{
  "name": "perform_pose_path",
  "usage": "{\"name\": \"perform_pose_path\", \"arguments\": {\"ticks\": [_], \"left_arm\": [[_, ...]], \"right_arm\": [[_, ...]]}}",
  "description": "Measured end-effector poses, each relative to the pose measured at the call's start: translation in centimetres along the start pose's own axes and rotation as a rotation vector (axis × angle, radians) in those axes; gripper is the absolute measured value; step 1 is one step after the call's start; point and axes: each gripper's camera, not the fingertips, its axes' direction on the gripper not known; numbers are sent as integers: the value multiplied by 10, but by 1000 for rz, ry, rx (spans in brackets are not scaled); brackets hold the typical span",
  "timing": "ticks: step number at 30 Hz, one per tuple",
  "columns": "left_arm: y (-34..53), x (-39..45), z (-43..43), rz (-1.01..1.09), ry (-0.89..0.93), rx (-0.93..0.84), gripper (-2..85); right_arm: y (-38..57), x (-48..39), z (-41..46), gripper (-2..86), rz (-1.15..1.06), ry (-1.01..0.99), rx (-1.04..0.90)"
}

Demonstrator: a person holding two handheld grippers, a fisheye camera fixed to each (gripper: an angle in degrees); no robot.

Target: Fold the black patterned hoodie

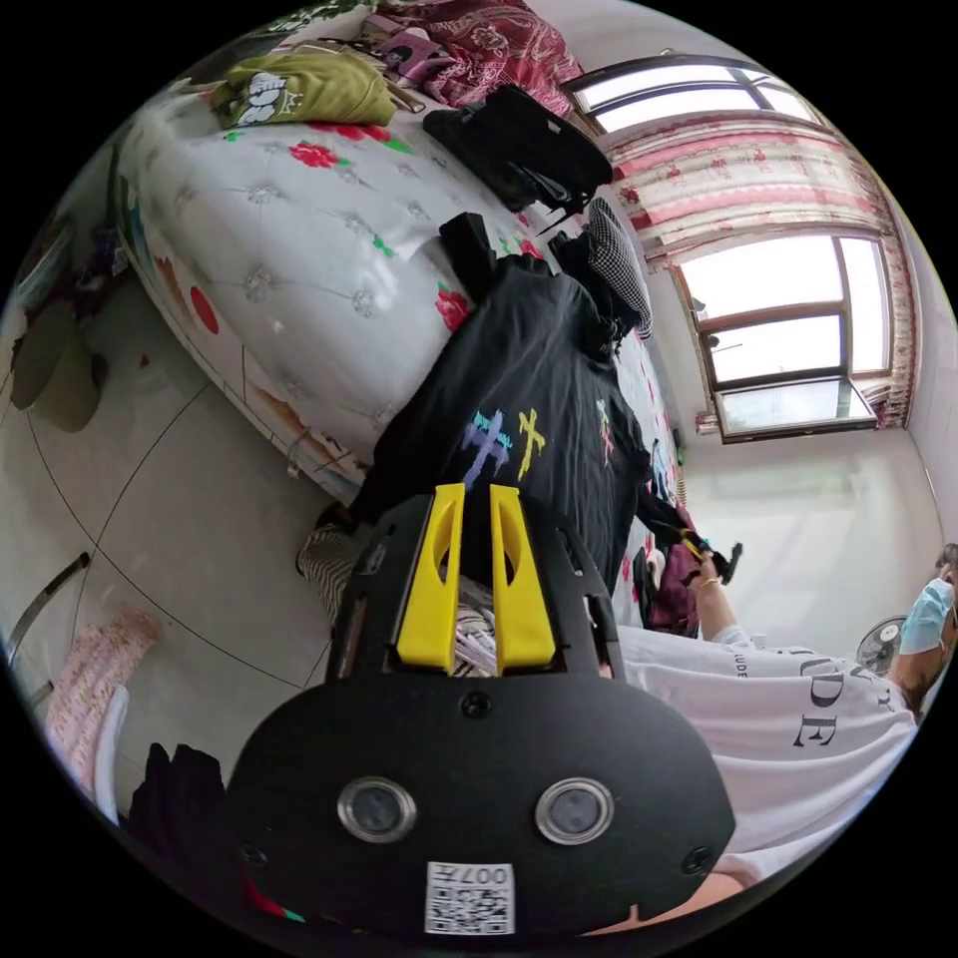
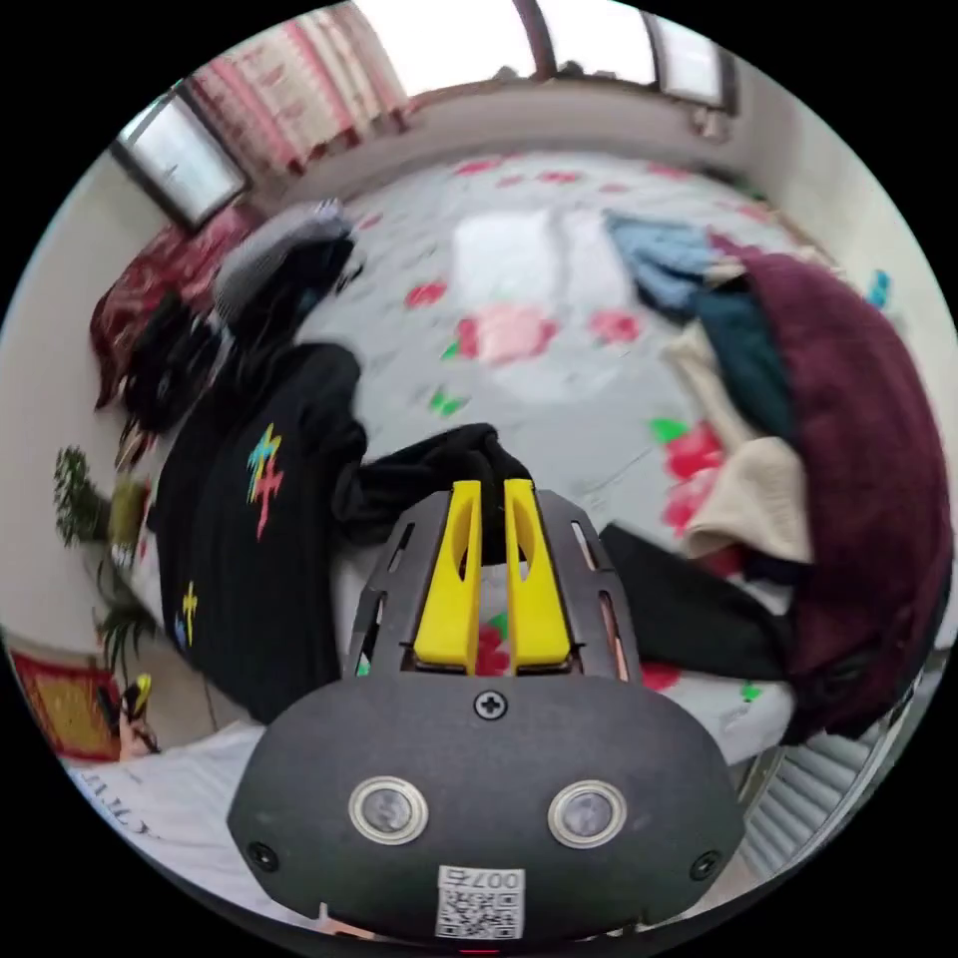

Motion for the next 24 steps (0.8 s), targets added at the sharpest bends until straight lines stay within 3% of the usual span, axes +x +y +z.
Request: {"name": "perform_pose_path", "arguments": {"ticks": [3,6,8,11,16,19,24], "left_arm": [[-51,1,11,21,18,9,64],[-90,6,21,48,32,16,82],[-131,11,37,67,6,8,105],[-181,10,62,58,-52,-16,129],[-255,1,103,-10,-39,-8,166],[-287,4,132,-39,-40,-3,173],[-326,4,170,-83,11,-119,33]], "right_arm": [[-22,99,-113,60,288,88,260],[-3,143,-160,60,458,201,307],[18,137,-165,59,457,220,321],[59,88,-122,56,366,103,223],[166,-96,29,49,112,-57,-150],[198,-191,67,48,-24,-128,-240],[196,-280,89,48,-247,-248,-343]]}}
